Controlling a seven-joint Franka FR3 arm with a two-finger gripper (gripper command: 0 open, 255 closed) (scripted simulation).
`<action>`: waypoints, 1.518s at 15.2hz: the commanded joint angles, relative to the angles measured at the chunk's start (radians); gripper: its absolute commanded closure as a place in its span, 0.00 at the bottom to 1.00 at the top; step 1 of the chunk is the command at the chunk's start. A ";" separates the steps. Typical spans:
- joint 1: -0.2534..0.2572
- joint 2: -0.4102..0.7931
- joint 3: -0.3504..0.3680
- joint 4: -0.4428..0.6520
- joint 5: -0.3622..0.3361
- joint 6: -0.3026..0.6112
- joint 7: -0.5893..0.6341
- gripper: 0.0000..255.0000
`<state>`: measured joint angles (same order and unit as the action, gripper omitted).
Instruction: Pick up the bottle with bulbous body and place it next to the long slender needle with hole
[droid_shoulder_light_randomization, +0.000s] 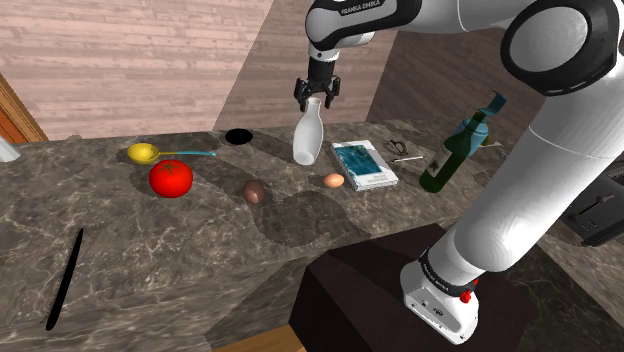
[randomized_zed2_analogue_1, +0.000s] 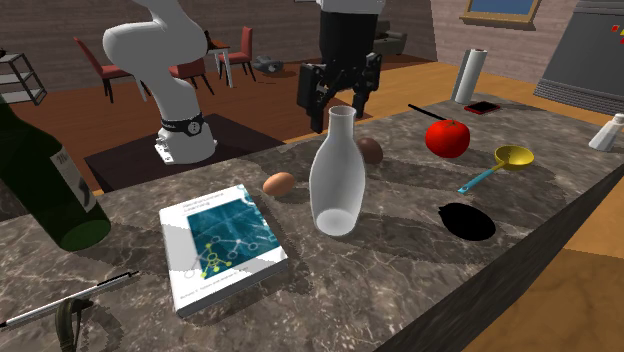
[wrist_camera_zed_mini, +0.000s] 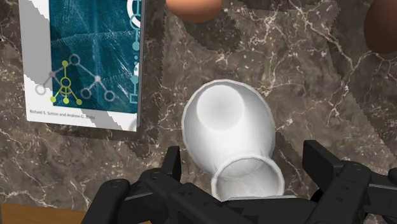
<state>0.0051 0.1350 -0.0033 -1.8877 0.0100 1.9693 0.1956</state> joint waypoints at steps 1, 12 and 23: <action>0.000 0.000 0.000 0.000 0.000 0.000 0.000 0.00; 0.000 -0.004 0.000 0.009 0.000 -0.012 0.000 1.00; 0.000 -0.032 0.000 0.121 -0.001 -0.154 0.001 1.00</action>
<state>0.0048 0.1057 -0.0035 -1.7756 0.0093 1.8280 0.1965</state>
